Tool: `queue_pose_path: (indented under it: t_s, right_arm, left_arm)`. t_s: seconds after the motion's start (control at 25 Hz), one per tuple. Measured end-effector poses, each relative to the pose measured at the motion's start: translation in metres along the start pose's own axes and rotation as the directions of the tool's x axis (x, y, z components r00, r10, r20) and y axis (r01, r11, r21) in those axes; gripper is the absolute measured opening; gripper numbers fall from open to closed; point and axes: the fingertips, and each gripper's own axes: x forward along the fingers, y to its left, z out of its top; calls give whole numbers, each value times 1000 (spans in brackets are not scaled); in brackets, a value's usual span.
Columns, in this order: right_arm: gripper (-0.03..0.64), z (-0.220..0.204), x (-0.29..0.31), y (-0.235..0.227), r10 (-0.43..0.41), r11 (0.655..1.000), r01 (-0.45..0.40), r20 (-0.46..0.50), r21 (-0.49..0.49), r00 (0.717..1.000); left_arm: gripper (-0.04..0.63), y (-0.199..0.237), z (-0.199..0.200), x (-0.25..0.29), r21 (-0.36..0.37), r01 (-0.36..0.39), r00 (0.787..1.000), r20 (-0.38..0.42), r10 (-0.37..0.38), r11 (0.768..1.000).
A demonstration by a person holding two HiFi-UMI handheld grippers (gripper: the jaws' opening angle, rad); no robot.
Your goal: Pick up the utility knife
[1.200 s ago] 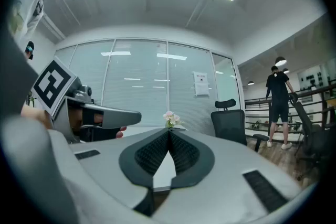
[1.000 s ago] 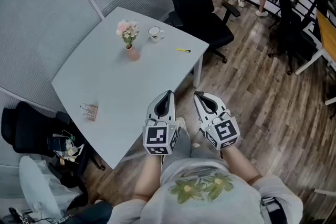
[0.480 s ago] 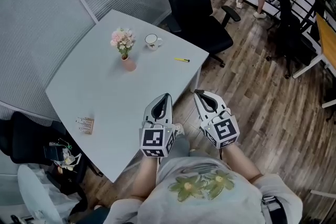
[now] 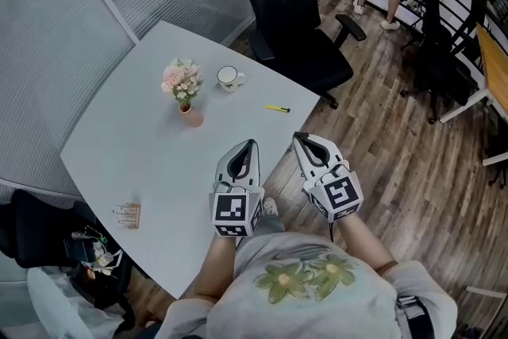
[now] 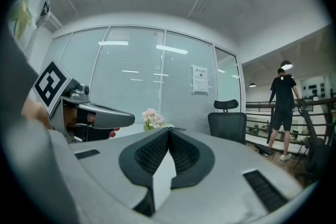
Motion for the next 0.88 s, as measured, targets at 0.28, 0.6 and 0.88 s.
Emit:
queue_pose_path:
  t_s: [0.28,0.6,0.88]
  right_arm:
    - [5,-1,36,-4,-26,999,25,-25,-28,999]
    - [5,8,50,-14,-64,998,64,14,-6,998]
    - [152,18,63,-19,-10,1000,10,47,-5,999]
  left_arm:
    - [2,27,-3,23,-19,46,999,-2,-46,999]
    - [2,38,-16,35,-16,90,995,-31,-91,996]
    - [2,44,-16,46,-24,96,995,-37,-97,995]
